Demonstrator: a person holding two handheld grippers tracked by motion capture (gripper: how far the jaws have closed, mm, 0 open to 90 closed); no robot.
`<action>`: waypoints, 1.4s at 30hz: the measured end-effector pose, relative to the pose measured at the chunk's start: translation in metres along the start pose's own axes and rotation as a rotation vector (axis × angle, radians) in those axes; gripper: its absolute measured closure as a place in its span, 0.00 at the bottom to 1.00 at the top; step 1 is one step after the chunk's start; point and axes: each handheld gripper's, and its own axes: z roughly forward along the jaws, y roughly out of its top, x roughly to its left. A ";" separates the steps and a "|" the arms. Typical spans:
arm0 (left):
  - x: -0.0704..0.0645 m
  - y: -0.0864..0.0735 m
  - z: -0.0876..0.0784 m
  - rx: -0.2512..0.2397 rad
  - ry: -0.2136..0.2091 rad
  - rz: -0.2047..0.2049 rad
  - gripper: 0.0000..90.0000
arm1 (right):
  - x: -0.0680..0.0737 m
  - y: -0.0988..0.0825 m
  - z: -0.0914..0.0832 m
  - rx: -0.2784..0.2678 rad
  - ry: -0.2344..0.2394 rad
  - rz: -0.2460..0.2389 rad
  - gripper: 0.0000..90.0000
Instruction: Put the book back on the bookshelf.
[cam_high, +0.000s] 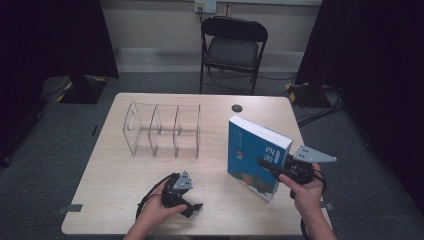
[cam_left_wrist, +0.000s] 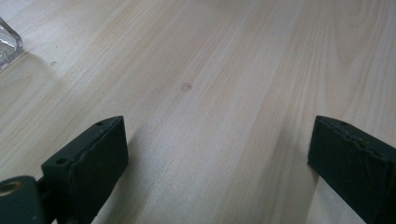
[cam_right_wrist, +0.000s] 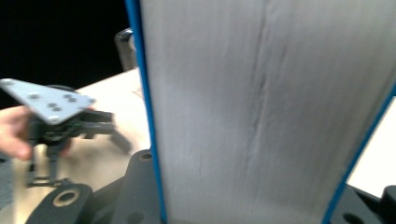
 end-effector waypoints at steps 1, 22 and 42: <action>0.000 0.000 0.000 0.004 0.000 0.005 0.05 | 0.003 -0.002 0.000 -0.005 0.013 -0.012 0.69; -0.001 0.006 0.000 0.055 0.019 -0.016 0.05 | 0.001 -0.018 -0.016 0.030 0.043 -0.069 0.68; 0.009 0.062 -0.005 0.223 -0.066 -0.013 0.24 | 0.001 -0.017 -0.016 0.043 0.047 -0.072 0.68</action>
